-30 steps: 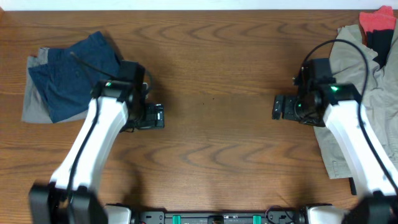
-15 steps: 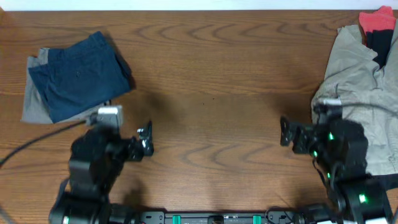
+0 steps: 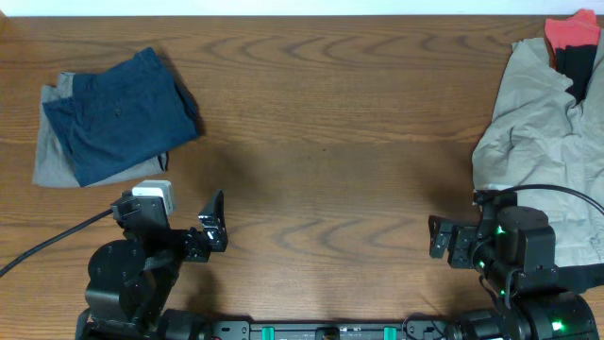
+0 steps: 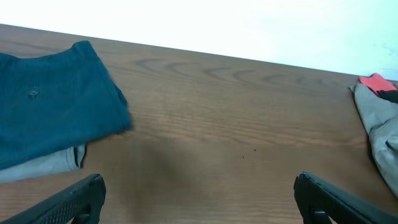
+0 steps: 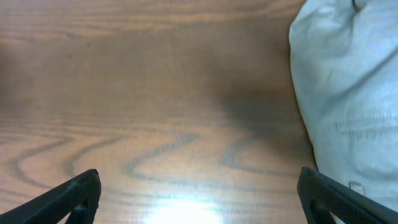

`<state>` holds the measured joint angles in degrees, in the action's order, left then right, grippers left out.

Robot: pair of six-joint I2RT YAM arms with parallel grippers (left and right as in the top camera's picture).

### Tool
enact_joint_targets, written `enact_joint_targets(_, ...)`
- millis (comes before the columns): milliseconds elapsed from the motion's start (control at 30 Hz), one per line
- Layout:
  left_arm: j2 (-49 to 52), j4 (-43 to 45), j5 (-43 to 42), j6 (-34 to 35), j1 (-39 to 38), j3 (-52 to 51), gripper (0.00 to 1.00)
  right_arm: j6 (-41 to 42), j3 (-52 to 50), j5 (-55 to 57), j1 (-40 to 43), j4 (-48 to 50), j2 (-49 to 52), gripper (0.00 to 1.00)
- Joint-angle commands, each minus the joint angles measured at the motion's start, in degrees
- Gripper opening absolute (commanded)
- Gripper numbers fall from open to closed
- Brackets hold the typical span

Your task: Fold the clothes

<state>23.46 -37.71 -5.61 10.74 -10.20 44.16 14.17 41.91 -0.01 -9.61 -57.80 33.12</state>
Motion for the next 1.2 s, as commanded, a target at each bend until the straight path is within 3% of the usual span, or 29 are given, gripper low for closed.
enact_joint_targets(0,-0.1,0.1,0.4,0.7,-0.1,-0.2,0.98,-0.7,-0.4,0.7,-0.5,-1.0,-0.2,0.99)
enact_joint_targets(367,-0.1,0.1,0.5,0.7,-0.1,-0.2,0.98,-3.9,-1.0,1.3,2.2,-0.5,-5.9,0.99)
enact_joint_targets(633,-0.1,0.1,0.5,0.7,-0.1,-0.2,0.98,-8.7,-13.3,0.8,5.7,17.2,-22.1,0.99)
enact_joint_targets(800,-0.1,0.1,0.5,0.7,-0.1,-0.2,0.98,-8.7,-26.0,0.9,7.0,34.5,-30.5,0.99)
enact_joint_targets(1033,-0.1,0.1,0.5,0.7,-0.1,-0.2,0.98,-8.7,-39.9,0.7,7.1,56.3,-32.8,0.99)
enact_joint_targets(1167,-0.1,0.1,0.4,0.7,-0.1,-0.2,0.98,-9.1,-41.6,0.7,7.1,53.9,-32.8,0.99)
